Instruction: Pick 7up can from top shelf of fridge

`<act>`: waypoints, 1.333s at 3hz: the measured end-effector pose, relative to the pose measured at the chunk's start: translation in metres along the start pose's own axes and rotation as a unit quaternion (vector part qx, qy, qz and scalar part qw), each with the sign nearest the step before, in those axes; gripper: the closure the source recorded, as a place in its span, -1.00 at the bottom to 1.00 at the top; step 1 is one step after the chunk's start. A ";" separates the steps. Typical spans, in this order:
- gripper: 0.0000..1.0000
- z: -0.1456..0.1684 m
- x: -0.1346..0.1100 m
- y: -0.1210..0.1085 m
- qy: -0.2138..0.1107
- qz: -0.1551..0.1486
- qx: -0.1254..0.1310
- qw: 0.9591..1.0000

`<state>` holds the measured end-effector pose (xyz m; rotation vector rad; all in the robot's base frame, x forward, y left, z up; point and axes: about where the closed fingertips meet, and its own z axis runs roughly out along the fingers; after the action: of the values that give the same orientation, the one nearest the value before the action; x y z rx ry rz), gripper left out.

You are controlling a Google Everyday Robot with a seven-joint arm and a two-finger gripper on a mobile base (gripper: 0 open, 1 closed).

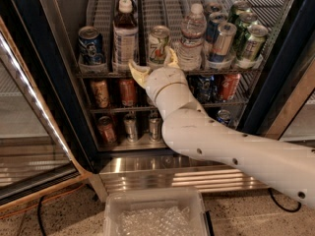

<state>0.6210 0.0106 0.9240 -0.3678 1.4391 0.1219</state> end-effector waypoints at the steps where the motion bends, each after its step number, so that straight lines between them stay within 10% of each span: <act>1: -0.36 0.000 0.001 0.000 -0.002 0.005 0.006 1.000; 4: -0.36 0.014 -0.001 -0.018 -0.011 0.006 0.043 0.999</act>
Offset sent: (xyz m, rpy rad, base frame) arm 0.0064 -0.0112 -0.0044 0.0321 -0.0064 -0.0630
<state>0.6391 -0.0014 0.9293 -0.2872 1.4196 0.0733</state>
